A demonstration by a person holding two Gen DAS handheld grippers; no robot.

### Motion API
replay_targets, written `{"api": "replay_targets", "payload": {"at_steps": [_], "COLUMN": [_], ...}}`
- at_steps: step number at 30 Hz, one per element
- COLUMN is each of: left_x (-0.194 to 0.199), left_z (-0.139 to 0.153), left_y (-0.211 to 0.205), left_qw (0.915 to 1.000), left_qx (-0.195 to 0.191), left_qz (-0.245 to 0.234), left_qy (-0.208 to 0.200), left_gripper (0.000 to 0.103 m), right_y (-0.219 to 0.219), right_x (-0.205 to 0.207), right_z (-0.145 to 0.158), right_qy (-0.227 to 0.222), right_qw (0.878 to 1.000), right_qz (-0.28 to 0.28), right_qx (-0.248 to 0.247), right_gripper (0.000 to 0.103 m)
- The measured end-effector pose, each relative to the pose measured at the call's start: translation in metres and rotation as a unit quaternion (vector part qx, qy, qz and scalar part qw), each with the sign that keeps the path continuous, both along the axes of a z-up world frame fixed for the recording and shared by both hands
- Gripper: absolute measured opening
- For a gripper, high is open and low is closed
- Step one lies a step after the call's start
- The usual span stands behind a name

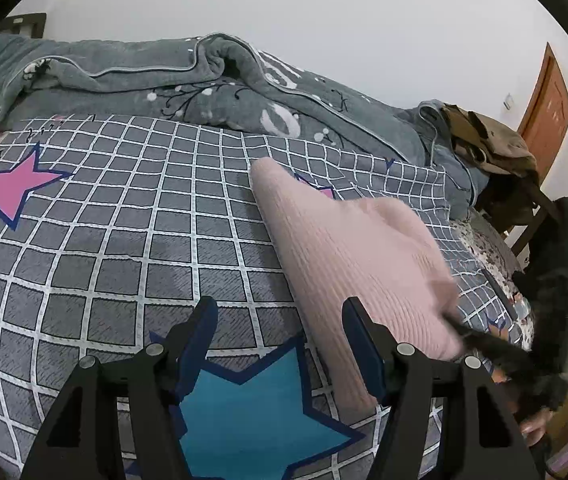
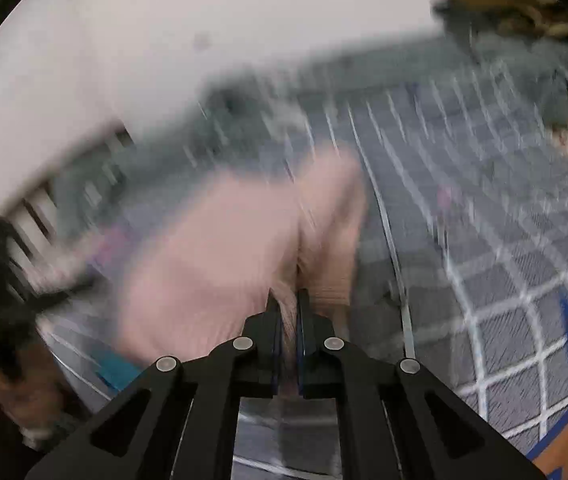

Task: Fold small clothes

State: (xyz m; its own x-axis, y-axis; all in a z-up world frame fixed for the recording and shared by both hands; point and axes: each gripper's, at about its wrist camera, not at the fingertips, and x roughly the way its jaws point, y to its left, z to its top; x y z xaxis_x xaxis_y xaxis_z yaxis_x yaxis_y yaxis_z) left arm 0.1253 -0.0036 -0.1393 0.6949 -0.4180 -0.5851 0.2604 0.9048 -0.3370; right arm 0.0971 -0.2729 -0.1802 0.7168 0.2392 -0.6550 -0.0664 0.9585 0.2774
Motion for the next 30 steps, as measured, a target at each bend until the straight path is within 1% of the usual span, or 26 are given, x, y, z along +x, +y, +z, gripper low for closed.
{"api": "replay_targets", "payload": {"at_steps": [1,2,4,5,6,7,8,9,11,12,14,16,17,19,20,21,23,24,30], "left_x": [0.002,0.004,0.009,0.014,0.016,0.022,0.025,0.031,0.043,0.052,0.066,0.075,0.078,0.080,0.083,0.085,0.089,0.090,0.097], "left_z": [-0.001,-0.002,-0.003,-0.002,-0.002,-0.001,-0.001,0.001,0.005,0.008,0.013,0.016,0.016,0.009,0.002,-0.001,-0.009,-0.011,-0.015], "left_y": [0.000,0.000,0.001,0.001,0.001,0.001,0.002,0.001,0.000,-0.002,-0.004,-0.005,-0.004,0.003,0.007,0.010,0.015,0.015,0.025], "left_qw": [1.0000,1.0000,0.9997,0.9996,0.9995,0.9994,0.9994,0.9993,0.9993,0.9995,0.9997,0.9997,0.9996,0.9992,0.9987,0.9985,0.9984,0.9985,0.9980], "left_qx": [-0.002,-0.007,-0.019,-0.024,-0.027,-0.031,-0.032,-0.034,-0.035,-0.030,-0.020,-0.014,-0.015,-0.031,-0.043,-0.047,-0.048,-0.046,-0.051], "left_qz": [0.000,-0.001,-0.007,-0.007,-0.008,-0.010,-0.010,-0.010,-0.012,-0.013,-0.012,-0.011,-0.011,-0.015,-0.021,-0.026,-0.030,-0.029,-0.036], "left_qy": [0.002,0.005,0.010,0.011,0.012,0.012,0.012,0.011,0.008,0.005,-0.005,-0.015,-0.020,-0.022,-0.014,-0.006,0.006,0.006,0.010], "left_gripper": [0.063,0.063,0.063,0.063,0.063,0.063,0.063,0.063,0.063,0.063,0.063,0.063,0.063,0.063,0.063,0.063,0.063,0.063,0.063], "right_y": [0.003,0.005,0.011,0.013,0.015,0.015,0.015,0.013,0.006,0.003,-0.001,-0.004,-0.006,-0.013,-0.018,-0.025,-0.038,-0.041,-0.035], "right_x": [0.002,0.000,-0.007,-0.011,-0.013,-0.013,-0.012,-0.011,0.000,0.008,0.023,0.041,0.049,0.065,0.069,0.071,0.071,0.071,0.078], "right_z": [-0.006,-0.004,0.007,0.013,0.021,0.026,0.031,0.037,0.045,0.049,0.056,0.053,0.048,0.025,0.011,0.000,-0.010,-0.012,-0.018], "right_qy": [0.008,-0.001,-0.030,-0.049,-0.067,-0.078,-0.089,-0.099,-0.104,-0.100,-0.092,-0.072,-0.060,-0.013,0.004,0.014,0.023,0.025,0.038], "right_qw": [1.000,1.000,0.999,0.997,0.996,0.994,0.993,0.992,0.993,0.994,0.995,0.996,0.997,0.999,1.000,0.999,0.996,0.994,0.992], "right_qz": [-0.006,-0.008,0.003,0.009,0.011,0.011,0.010,0.006,0.000,-0.004,-0.018,-0.026,-0.026,-0.021,-0.012,-0.002,-0.001,0.000,0.015], "right_qx": [-0.007,-0.013,-0.040,-0.051,-0.065,-0.072,-0.075,-0.072,-0.055,-0.049,-0.042,-0.039,-0.038,-0.024,-0.001,0.033,0.090,0.104,0.122], "right_gripper": [0.005,0.006,0.007,0.011,0.021,0.028,0.041,0.048,0.051,0.053,0.055,0.059,0.061,0.061,0.061,0.063,0.064,0.064,0.064]}}
